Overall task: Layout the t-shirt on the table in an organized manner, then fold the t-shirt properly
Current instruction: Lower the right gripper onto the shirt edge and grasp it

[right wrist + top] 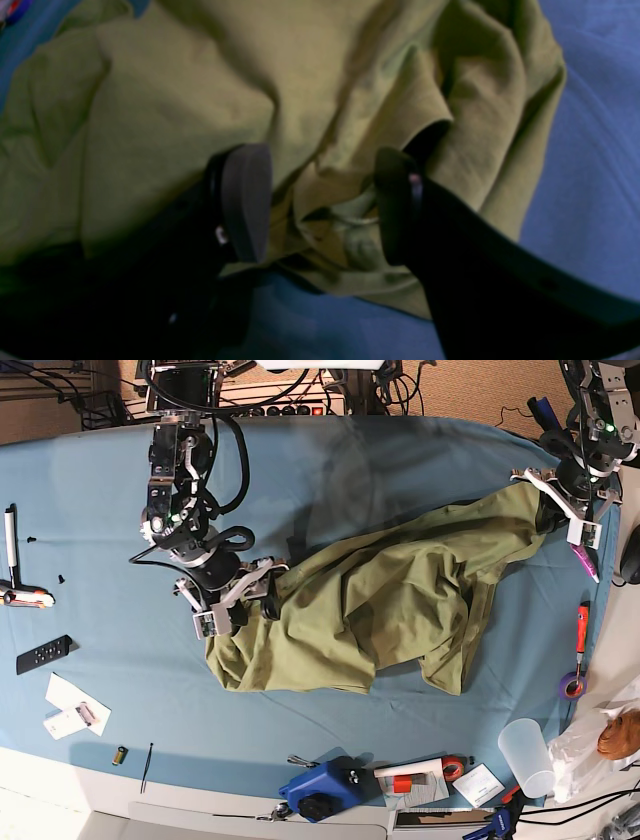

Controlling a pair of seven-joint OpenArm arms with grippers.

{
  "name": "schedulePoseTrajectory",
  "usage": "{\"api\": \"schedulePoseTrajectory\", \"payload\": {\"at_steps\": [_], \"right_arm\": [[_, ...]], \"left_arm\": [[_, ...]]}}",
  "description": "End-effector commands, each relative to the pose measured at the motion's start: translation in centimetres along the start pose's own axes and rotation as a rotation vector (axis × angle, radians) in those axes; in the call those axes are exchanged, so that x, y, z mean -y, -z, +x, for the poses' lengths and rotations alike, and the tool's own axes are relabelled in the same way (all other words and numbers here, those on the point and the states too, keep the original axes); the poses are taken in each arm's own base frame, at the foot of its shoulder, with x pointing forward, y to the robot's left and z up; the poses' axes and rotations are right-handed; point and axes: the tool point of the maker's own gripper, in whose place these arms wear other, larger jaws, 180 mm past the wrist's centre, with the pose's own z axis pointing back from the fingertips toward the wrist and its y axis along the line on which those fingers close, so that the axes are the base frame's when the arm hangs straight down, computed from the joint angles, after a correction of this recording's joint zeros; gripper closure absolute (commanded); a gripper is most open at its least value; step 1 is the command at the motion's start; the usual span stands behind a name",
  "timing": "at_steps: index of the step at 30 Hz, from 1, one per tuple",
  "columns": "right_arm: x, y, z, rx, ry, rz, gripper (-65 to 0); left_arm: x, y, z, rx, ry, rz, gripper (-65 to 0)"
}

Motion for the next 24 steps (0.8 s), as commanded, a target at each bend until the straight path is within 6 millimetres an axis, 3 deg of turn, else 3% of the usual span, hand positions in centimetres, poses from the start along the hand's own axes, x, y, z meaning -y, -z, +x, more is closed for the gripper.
{"api": "schedulePoseTrajectory", "payload": {"at_steps": [1,5,11,19,21,24], "right_arm": [[0.1,-0.1,1.9,0.059,0.0,-0.008,-32.4],[1.8,0.2,0.8,0.024,0.031,-0.092,-32.4],[1.6,1.3,-0.7,0.011,0.035,-0.059,-32.4],[1.4,2.1,1.1,0.042,0.01,-0.029,-31.9],[1.5,2.2,1.7,0.054,0.006,-0.03,-25.9],[1.5,2.2,2.0,0.058,0.006,-0.032,-11.2]], "left_arm": [[-0.2,-0.3,1.2,0.043,0.01,0.001,0.0],[-0.2,-0.3,1.2,0.042,0.01,0.001,0.0],[-0.2,-0.3,1.2,0.043,0.01,0.001,0.0],[-0.2,-0.3,1.2,0.044,0.009,0.001,0.0],[-0.1,-0.3,1.2,0.044,0.009,0.001,0.0],[-0.1,-0.3,1.2,0.045,0.007,-0.001,0.0]]}}
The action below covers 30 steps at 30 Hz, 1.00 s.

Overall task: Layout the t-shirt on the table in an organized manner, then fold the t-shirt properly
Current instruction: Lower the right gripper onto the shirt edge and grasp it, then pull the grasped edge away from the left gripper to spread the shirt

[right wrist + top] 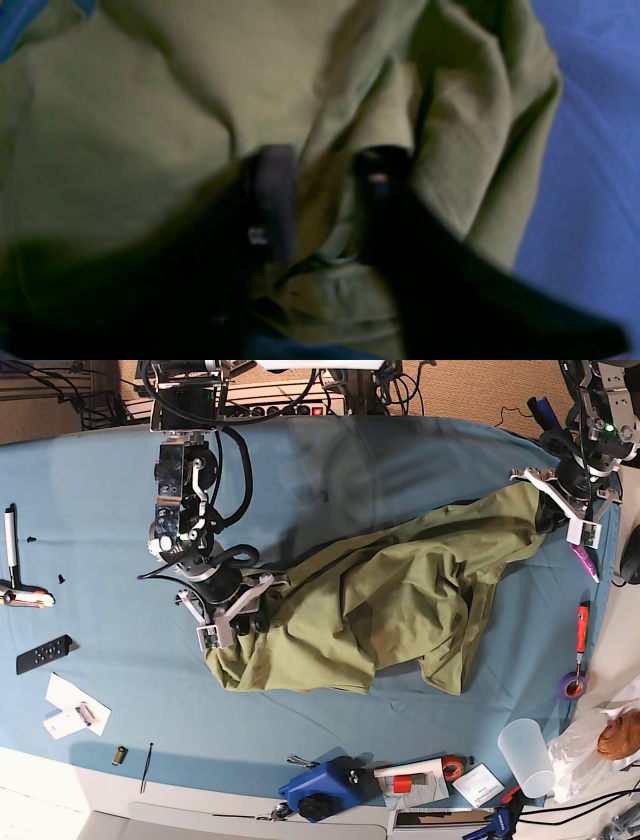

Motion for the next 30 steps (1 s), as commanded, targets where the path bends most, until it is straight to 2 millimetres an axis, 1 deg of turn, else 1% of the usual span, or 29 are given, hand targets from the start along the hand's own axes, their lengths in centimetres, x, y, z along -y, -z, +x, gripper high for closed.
{"api": "schedulePoseTrajectory", "payload": {"at_steps": [1,3,4,7,9,11,14,17,19,21,27,30], "right_arm": [[-0.1,-0.1,2.1,0.063,-0.001,0.007,-8.0],[0.0,-0.1,1.8,0.049,0.001,0.004,-1.9],[0.0,-0.1,1.6,0.039,0.001,0.004,0.0],[-0.1,-0.2,1.0,-0.006,-0.002,0.005,0.0],[-0.3,-0.7,0.8,-0.036,-0.012,0.007,0.0],[-1.1,-1.8,1.5,-0.023,-0.038,0.027,0.0],[-1.9,-4.3,3.1,0.026,-0.103,0.03,0.0],[-2.4,-6.9,3.2,0.042,-0.147,0.018,0.0],[-2.5,-8.3,2.4,0.033,-0.175,0.011,0.0],[-2.5,-9.7,1.2,0.004,-0.202,0.006,0.0],[-2.8,-14.0,-2.3,-0.106,-0.295,0.004,0.0],[-2.4,-16.2,-4.2,-0.19,-0.349,-0.008,0.0]], "left_arm": [[-0.1,-0.3,1.3,0.044,0.008,-0.001,0.0],[-0.2,-0.3,1.2,0.043,0.009,0.0,0.0],[-0.2,-0.3,1.2,0.044,0.009,0.0,0.0],[-0.2,-0.3,1.2,0.043,0.009,0.0,0.0],[-0.1,-0.3,1.2,0.043,0.009,-0.001,0.0],[-0.2,-0.3,1.2,0.043,0.009,0.0,0.0],[-0.2,-0.3,1.2,0.043,0.009,0.0,0.0],[-0.2,-0.3,1.2,0.041,0.009,0.0,0.0],[-0.2,-0.3,1.1,0.039,0.009,0.0,0.0],[-0.2,-0.3,1.0,0.028,0.009,0.0,0.0],[-0.2,-0.5,-0.2,-0.02,0.008,0.0,0.0],[-0.1,-0.8,-1.1,-0.043,0.005,0.0,0.0]]}}
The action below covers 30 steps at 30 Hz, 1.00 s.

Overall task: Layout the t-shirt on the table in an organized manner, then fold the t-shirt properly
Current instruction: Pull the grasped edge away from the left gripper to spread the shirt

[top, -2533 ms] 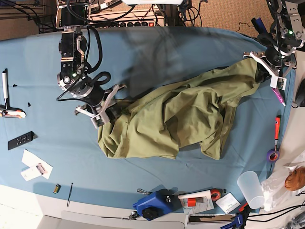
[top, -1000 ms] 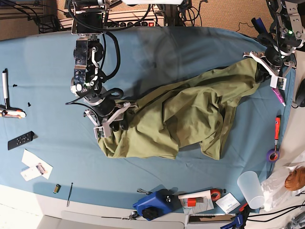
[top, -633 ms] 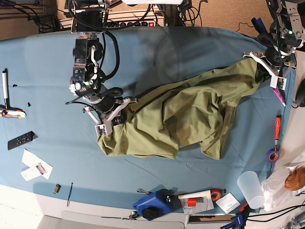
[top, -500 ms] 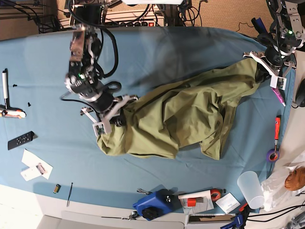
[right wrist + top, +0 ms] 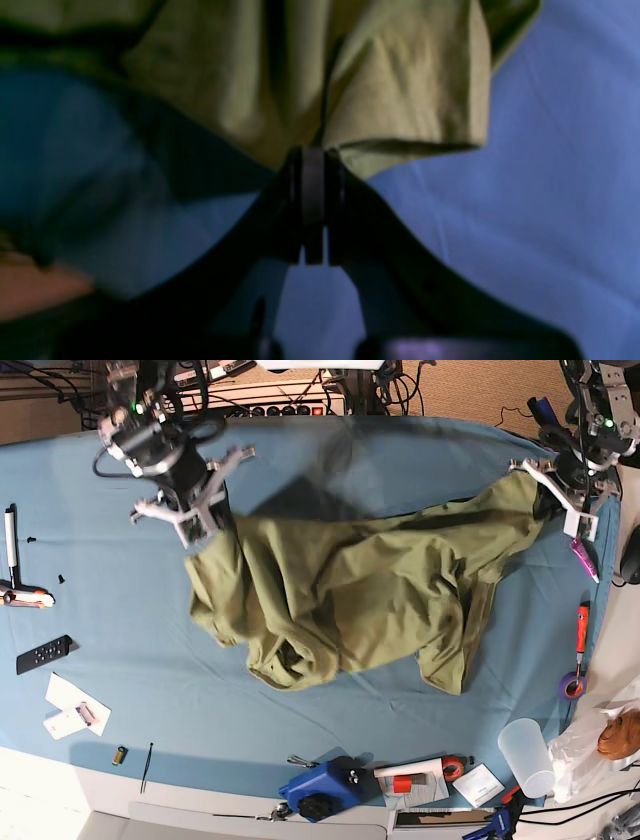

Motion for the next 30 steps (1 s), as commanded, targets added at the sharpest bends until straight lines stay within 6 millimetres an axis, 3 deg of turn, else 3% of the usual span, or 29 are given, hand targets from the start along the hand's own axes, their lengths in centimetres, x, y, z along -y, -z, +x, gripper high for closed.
{"api": "schedulePoseTrajectory", "payload": {"at_steps": [1,8,11,14,18,21,30], "right_arm": [[0.4,-0.9,-0.2,-0.006,-0.021,-0.019,0.0],[3.1,-4.8,-7.3,-0.249,-0.009,-0.109,0.0],[3.6,-5.8,-8.7,-0.29,-0.008,-0.127,0.0],[3.2,-5.9,-8.7,-0.286,0.013,-0.104,0.0],[2.8,-5.6,-8.0,-0.252,0.003,-0.073,0.0],[3.1,-5.1,-6.4,-0.175,-0.002,-0.083,0.0],[6.4,-3.6,2.2,0.118,-0.03,-0.154,0.0]], "left_arm": [[-0.3,-0.4,0.7,0.023,0.012,0.004,0.0],[-0.3,-0.7,-0.3,-0.006,0.016,0.008,0.0],[-0.3,-0.7,-0.3,-0.005,0.015,0.008,0.0],[-0.3,-0.7,-0.3,-0.006,0.015,0.008,0.0],[-0.3,-0.7,-0.3,-0.005,0.015,0.008,0.0],[-0.3,-0.7,0.0,0.013,0.016,0.009,0.0],[-0.7,-0.5,0.9,0.034,0.033,0.025,0.0]]}}
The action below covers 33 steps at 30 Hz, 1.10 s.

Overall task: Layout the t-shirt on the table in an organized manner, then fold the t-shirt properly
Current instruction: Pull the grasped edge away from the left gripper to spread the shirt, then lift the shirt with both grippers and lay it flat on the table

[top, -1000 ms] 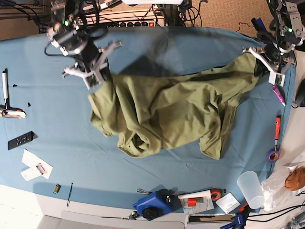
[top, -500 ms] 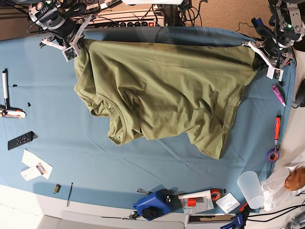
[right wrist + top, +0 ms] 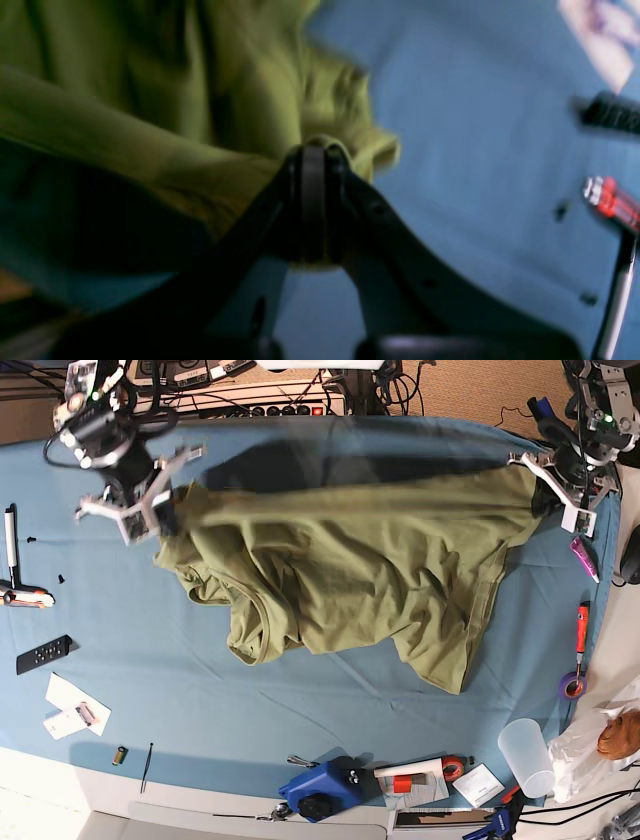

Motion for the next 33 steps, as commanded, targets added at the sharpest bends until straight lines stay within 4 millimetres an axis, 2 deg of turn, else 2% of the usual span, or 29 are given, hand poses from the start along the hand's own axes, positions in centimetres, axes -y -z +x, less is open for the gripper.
{"api": "schedulePoseTrajectory", "payload": {"at_steps": [1,4,7,13,19,24,28,33], "right_arm": [[0.1,-0.3,1.2,0.043,-0.006,0.002,0.0],[-1.0,-0.2,2.2,0.087,-0.052,0.069,0.0],[-0.2,-0.1,4.1,0.152,-0.072,0.05,0.0],[2.2,0.0,9.9,0.329,-0.107,-0.022,0.0],[4.0,-0.7,13.7,0.449,-0.117,-0.087,0.0],[5.1,-1.4,16.7,0.537,-0.127,-0.124,0.0],[5.3,-2.0,18.8,0.615,-0.103,-0.127,0.0],[5.2,-2.9,21.3,0.708,-0.068,-0.111,0.0]], "left_arm": [[-0.6,-0.4,0.8,0.025,0.027,0.022,0.0],[-1.7,-0.4,0.6,0.01,0.029,0.082,0.0],[-2.8,-0.7,1.3,0.043,0.011,0.13,0.0],[-5.0,-1.7,5.9,0.197,0.01,0.165,0.0],[-6.4,-3.4,9.8,0.338,-0.055,0.145,0.0],[-5.1,-5.4,13.2,0.437,0.025,0.064,0.0],[-2.4,-7.5,15.4,0.507,0.168,-0.006,0.0],[-0.5,-10.8,18.1,0.587,0.292,0.025,0.0]]}}
